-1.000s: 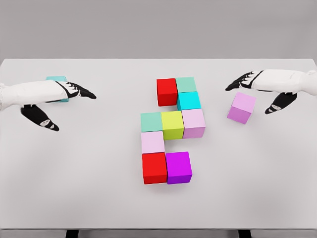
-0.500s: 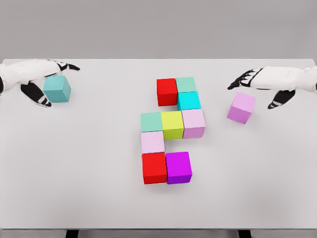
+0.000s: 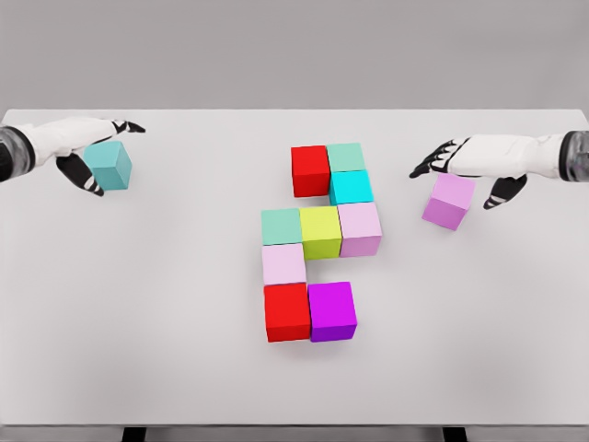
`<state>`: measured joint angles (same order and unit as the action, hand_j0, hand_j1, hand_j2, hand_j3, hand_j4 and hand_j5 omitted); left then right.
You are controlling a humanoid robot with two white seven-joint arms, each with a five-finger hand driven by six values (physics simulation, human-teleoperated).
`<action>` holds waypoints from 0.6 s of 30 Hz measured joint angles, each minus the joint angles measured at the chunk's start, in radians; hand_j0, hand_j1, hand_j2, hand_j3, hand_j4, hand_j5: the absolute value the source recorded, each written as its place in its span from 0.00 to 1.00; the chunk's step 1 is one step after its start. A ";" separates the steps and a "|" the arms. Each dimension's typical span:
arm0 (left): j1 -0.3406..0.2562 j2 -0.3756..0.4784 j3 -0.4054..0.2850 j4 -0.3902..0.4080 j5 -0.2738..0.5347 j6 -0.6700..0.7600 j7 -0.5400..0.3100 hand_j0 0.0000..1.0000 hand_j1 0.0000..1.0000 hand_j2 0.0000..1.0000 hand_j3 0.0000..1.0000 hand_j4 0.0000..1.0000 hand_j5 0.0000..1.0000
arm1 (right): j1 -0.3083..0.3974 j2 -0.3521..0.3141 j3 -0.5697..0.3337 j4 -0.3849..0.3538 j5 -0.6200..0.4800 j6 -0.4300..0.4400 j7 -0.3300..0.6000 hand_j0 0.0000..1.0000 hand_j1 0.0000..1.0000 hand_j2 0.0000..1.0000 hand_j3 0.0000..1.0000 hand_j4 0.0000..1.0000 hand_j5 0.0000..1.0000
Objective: Assemble the squares on the desktop into the number 2
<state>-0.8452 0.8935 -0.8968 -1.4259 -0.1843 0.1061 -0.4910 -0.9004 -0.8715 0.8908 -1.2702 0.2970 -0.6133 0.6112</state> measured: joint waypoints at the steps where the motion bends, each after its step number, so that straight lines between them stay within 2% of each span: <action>1: 0.000 -0.004 -0.001 0.010 -0.001 0.000 0.001 1.00 1.00 1.00 1.00 1.00 1.00 | 0.000 0.006 0.000 0.007 0.007 0.000 0.000 1.00 1.00 1.00 1.00 1.00 1.00; 6: -0.015 -0.013 -0.002 0.036 -0.003 -0.001 0.002 1.00 1.00 1.00 1.00 1.00 1.00 | 0.005 0.033 0.003 0.033 0.033 0.000 0.000 1.00 1.00 1.00 1.00 1.00 1.00; 9: -0.021 -0.030 -0.003 0.079 -0.004 -0.001 0.003 1.00 1.00 1.00 1.00 1.00 1.00 | 0.009 0.042 0.006 0.042 0.042 0.000 0.000 1.00 1.00 1.00 1.00 1.00 1.00; 18: -0.023 -0.073 -0.004 0.142 -0.064 -0.001 0.003 1.00 1.00 1.00 1.00 1.00 1.00 | 0.003 0.066 0.012 0.095 0.068 0.000 0.000 1.00 1.00 1.00 1.00 1.00 1.00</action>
<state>-0.8682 0.8203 -0.9010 -1.2838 -0.2483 0.1050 -0.4882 -0.8974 -0.8051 0.9030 -1.1755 0.3652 -0.6132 0.6112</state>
